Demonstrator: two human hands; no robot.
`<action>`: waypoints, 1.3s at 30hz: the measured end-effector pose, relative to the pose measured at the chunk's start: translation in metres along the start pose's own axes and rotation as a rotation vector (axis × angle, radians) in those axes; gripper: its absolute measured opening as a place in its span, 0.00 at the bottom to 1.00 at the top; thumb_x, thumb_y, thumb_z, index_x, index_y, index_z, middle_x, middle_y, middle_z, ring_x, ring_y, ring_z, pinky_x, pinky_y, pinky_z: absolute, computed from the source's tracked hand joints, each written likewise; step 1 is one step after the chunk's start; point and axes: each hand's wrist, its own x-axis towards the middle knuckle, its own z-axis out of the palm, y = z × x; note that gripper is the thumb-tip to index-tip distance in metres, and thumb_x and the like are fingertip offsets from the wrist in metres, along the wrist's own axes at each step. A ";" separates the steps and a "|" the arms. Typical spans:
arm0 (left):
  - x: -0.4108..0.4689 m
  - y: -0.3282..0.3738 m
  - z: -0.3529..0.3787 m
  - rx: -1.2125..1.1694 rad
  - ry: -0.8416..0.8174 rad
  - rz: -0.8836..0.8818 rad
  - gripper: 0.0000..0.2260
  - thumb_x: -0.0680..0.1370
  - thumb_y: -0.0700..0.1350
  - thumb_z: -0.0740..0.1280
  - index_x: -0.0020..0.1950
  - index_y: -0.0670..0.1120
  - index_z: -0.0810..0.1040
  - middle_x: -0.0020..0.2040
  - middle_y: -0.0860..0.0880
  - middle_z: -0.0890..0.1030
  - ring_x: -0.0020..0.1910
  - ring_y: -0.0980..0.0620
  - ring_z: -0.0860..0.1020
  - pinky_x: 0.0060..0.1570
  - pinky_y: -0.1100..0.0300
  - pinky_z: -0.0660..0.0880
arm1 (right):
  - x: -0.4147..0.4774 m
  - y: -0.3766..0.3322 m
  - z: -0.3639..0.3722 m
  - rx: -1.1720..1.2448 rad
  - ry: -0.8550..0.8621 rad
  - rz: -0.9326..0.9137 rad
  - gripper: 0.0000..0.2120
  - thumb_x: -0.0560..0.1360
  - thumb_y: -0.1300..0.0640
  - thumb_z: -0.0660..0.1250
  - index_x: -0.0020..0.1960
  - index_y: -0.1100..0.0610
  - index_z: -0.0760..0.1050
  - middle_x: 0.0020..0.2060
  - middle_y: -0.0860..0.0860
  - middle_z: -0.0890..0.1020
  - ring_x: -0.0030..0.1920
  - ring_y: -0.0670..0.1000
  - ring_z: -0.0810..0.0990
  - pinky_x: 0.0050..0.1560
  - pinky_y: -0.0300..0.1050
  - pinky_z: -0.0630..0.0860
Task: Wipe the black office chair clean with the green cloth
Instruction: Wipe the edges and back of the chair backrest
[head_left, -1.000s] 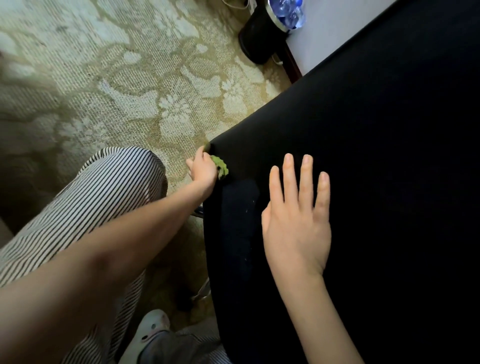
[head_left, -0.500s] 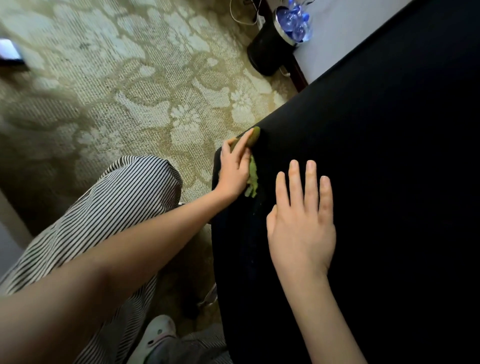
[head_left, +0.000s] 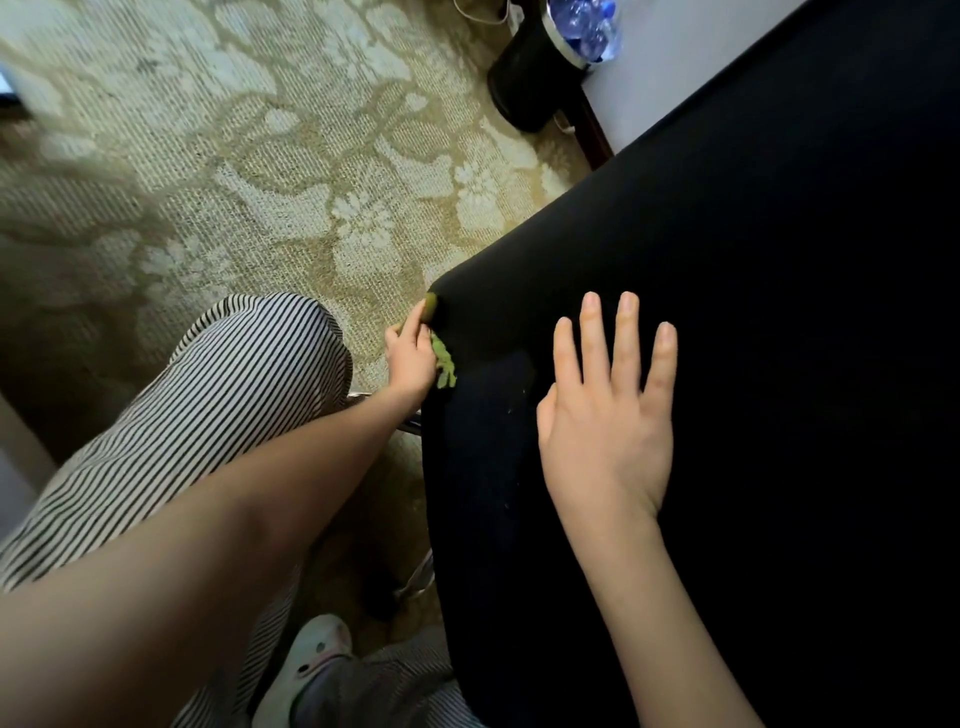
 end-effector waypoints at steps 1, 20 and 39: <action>-0.006 -0.003 -0.001 -0.001 -0.011 -0.026 0.18 0.83 0.42 0.51 0.71 0.53 0.65 0.66 0.39 0.61 0.65 0.43 0.66 0.64 0.61 0.59 | 0.001 0.001 -0.001 0.001 -0.007 -0.007 0.30 0.77 0.47 0.45 0.77 0.55 0.50 0.76 0.56 0.51 0.76 0.60 0.48 0.66 0.64 0.33; -0.049 0.081 0.022 0.046 -0.290 0.833 0.22 0.78 0.45 0.54 0.72 0.49 0.61 0.59 0.42 0.67 0.59 0.56 0.63 0.66 0.67 0.58 | 0.037 0.010 -0.013 0.203 -0.194 -0.060 0.26 0.82 0.50 0.44 0.77 0.55 0.42 0.76 0.57 0.39 0.73 0.63 0.33 0.65 0.64 0.26; -0.015 -0.022 0.001 0.061 -0.103 0.058 0.19 0.82 0.42 0.53 0.73 0.52 0.63 0.57 0.43 0.62 0.61 0.45 0.67 0.63 0.65 0.56 | 0.041 0.008 -0.010 0.196 -0.157 -0.030 0.25 0.83 0.52 0.50 0.77 0.54 0.45 0.77 0.56 0.43 0.75 0.61 0.36 0.60 0.61 0.25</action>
